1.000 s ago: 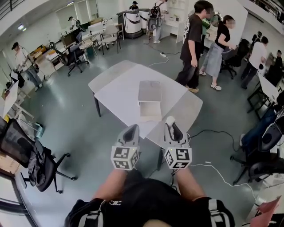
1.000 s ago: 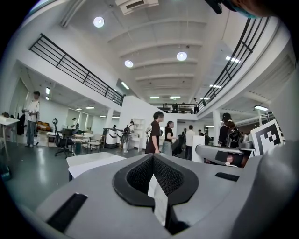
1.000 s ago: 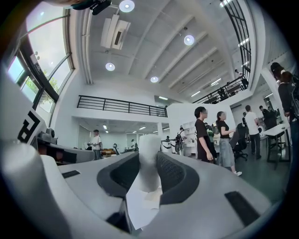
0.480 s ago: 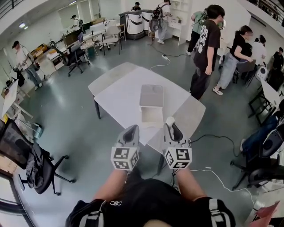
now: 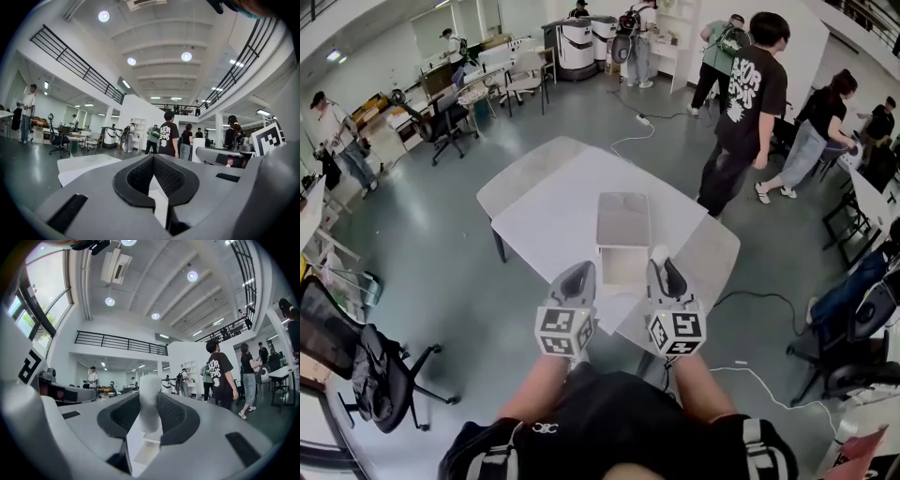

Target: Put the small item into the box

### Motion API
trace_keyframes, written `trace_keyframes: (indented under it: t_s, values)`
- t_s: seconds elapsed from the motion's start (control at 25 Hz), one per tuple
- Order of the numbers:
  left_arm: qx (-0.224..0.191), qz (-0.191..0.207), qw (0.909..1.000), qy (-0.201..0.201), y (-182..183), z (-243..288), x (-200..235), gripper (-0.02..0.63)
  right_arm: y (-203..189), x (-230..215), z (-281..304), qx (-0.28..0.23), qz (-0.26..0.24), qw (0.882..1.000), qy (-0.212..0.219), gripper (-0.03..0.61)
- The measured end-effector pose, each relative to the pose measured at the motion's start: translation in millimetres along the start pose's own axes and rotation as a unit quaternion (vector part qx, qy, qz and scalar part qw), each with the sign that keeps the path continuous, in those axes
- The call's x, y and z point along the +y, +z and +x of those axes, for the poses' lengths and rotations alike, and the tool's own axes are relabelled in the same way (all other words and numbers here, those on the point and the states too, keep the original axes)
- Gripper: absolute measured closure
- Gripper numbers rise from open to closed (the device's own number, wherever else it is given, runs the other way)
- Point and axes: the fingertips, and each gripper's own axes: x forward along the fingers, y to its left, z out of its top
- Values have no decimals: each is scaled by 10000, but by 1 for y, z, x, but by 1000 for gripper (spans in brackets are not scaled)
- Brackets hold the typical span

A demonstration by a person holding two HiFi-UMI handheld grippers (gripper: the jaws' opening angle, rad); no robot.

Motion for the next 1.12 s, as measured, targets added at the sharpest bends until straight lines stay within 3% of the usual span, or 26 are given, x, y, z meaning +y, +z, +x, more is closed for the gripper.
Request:
trace_keyframes:
  t_s: [0.36, 0.56, 0.92, 1.12]
  values:
    - [91, -82, 9993, -344, 22, 80, 79, 609, -3, -2, 103, 132, 13, 9994, -330, 457]
    - [275, 170, 9976, -607, 20, 118, 112, 609, -15, -4, 146, 318, -21, 9979, -564, 457]
    - [507, 75, 9961, -712, 11, 164, 113, 609, -46, -45, 166, 810, -72, 9945, -666, 457]
    - [540, 145, 9962, -673, 8, 174, 107, 609, -70, -59, 169, 1107, -479, 9917, -434, 457]
